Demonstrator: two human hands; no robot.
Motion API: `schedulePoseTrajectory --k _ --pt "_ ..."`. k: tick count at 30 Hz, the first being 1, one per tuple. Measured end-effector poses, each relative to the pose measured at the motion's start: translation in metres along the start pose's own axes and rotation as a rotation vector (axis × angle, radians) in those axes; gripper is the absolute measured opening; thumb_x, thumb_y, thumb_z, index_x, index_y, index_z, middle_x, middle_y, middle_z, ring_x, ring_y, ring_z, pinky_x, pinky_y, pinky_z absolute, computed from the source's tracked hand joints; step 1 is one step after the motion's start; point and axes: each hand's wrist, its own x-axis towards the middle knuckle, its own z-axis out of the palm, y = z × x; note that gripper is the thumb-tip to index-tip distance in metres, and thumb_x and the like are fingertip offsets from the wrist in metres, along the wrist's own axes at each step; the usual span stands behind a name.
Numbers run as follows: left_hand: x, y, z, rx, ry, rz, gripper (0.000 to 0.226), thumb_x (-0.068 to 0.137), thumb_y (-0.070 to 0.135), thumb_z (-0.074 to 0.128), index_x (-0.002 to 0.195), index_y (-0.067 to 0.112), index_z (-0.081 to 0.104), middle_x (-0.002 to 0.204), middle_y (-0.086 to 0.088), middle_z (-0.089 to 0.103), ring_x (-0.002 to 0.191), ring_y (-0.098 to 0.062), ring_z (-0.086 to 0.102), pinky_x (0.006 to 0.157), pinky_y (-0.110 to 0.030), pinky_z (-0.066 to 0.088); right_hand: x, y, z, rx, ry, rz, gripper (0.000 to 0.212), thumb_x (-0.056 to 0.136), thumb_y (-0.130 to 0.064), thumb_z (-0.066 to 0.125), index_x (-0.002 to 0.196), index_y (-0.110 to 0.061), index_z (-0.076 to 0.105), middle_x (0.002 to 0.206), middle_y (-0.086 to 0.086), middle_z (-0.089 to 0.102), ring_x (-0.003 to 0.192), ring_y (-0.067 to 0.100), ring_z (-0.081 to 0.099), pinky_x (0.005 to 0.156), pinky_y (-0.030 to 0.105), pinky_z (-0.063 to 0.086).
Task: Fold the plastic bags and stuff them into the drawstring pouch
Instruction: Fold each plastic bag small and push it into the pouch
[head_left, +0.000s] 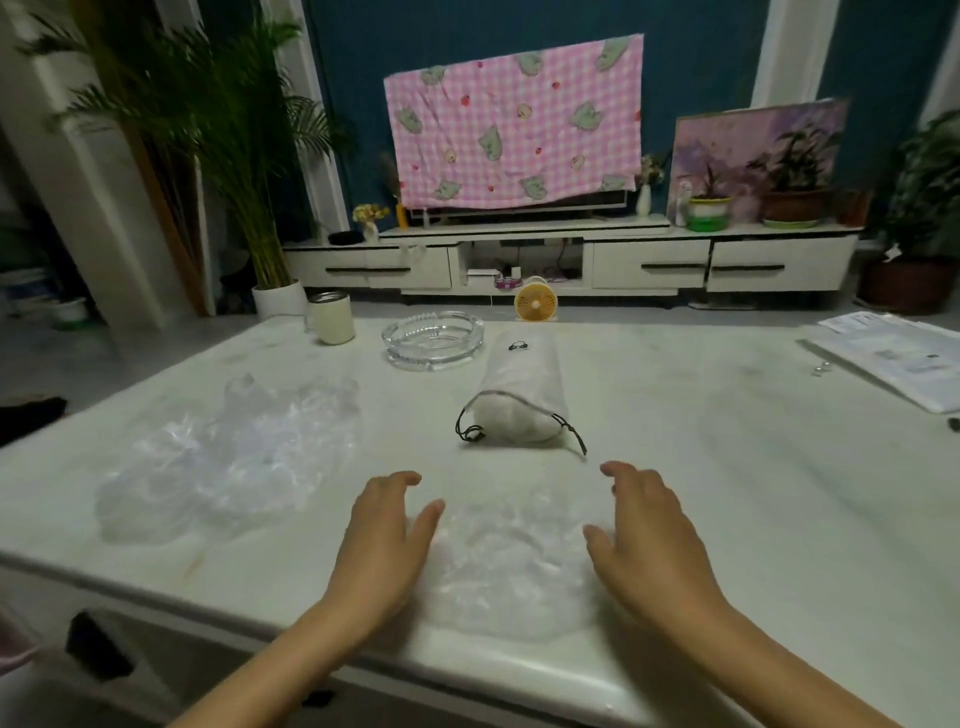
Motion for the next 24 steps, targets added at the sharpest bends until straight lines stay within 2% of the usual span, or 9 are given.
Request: schedulePoseTrajectory --k 3,5,6,8,10,17,20,22,24 --pt "-0.008 0.029 0.010 0.135 0.096 0.268 0.048 0.097 0.039 0.032 0.130 0.010 0.051 0.131 -0.004 0.052 0.123 -0.024 0.048 0.100 -0.030 0.036 0.004 -0.017 0.015 0.063 0.180 -0.359 0.031 0.079 -0.009 0.050 0.108 -0.013 0.061 0.101 0.004 0.064 0.087 0.025 0.065 0.070 0.028 0.051" --pt "-0.012 0.036 0.028 0.268 -0.112 0.264 0.053 0.101 0.038 0.020 0.145 0.011 0.030 0.153 -0.005 0.028 0.143 -0.020 0.021 0.114 -0.030 0.015 0.004 -0.025 0.034 -0.001 0.016 -0.425 0.035 0.085 -0.021 0.037 0.100 -0.014 0.068 0.100 0.004 0.070 0.086 0.022 0.069 0.071 0.026 0.054" --pt "-0.013 0.032 0.036 0.365 -0.242 0.230 0.053 0.102 0.038 0.015 0.150 0.015 0.016 0.158 -0.002 0.010 0.146 -0.016 0.004 0.116 -0.029 0.003 0.004 -0.026 0.041 -0.101 -0.127 -0.400 0.050 0.096 -0.028 0.022 0.109 -0.011 0.068 0.113 0.009 0.067 0.100 0.023 0.067 0.085 0.027 0.051" --pt "-0.014 0.019 0.043 0.459 -0.363 0.217 0.069 0.093 0.057 -0.004 0.151 0.020 0.000 0.158 0.001 -0.010 0.145 -0.014 -0.013 0.114 -0.029 -0.011 0.003 -0.020 0.047 -0.173 -0.251 -0.380 0.092 0.084 -0.057 -0.017 0.144 -0.011 0.037 0.153 0.011 0.030 0.141 0.023 0.029 0.114 0.029 0.016" --pt "-0.017 0.008 0.042 0.462 -0.423 0.240 0.106 0.060 0.079 -0.026 0.150 0.025 -0.007 0.155 0.003 -0.021 0.143 -0.014 -0.019 0.112 -0.028 -0.016 0.004 -0.001 0.043 -0.178 -0.350 -0.355 0.102 0.062 -0.068 -0.020 0.152 -0.026 0.003 0.159 -0.004 -0.009 0.146 0.013 -0.010 0.113 0.029 -0.013" --pt "-0.025 0.002 0.035 0.463 -0.464 0.249 0.105 0.054 0.081 -0.014 0.148 0.034 -0.012 0.152 -0.001 -0.029 0.141 -0.020 -0.027 0.115 -0.037 -0.017 0.003 0.014 0.033 -0.221 -0.413 -0.343 0.092 0.066 -0.073 -0.011 0.149 -0.034 -0.007 0.150 -0.016 -0.022 0.133 -0.001 -0.025 0.112 0.026 -0.019" --pt "-0.029 -0.008 0.033 0.333 -0.336 0.388 0.100 0.069 0.085 -0.009 0.149 0.030 0.015 0.157 -0.002 -0.002 0.146 -0.020 -0.001 0.117 -0.031 -0.003 -0.004 0.014 0.028 -0.111 -0.288 -0.377 0.094 0.071 -0.074 -0.011 0.151 -0.029 0.011 0.155 -0.018 -0.006 0.142 -0.001 -0.013 0.112 0.018 -0.014" --pt "-0.030 -0.015 0.027 0.119 -0.159 0.559 0.057 0.093 0.065 0.021 0.128 0.028 0.047 0.142 -0.001 0.046 0.134 -0.017 0.038 0.108 -0.027 0.024 -0.013 0.017 0.015 0.096 -0.216 -0.402 0.083 0.076 -0.082 0.006 0.139 -0.036 0.035 0.148 -0.031 0.015 0.139 -0.009 0.010 0.112 0.010 0.004" --pt "-0.029 -0.023 0.022 -0.002 -0.084 0.650 0.031 0.096 0.054 0.035 0.108 0.032 0.053 0.116 0.012 0.057 0.111 -0.005 0.051 0.092 -0.020 0.037 -0.021 0.018 0.003 0.242 -0.285 -0.432 0.057 0.078 -0.079 0.036 0.123 -0.043 0.041 0.133 -0.039 0.027 0.127 -0.015 0.024 0.103 0.005 0.019"
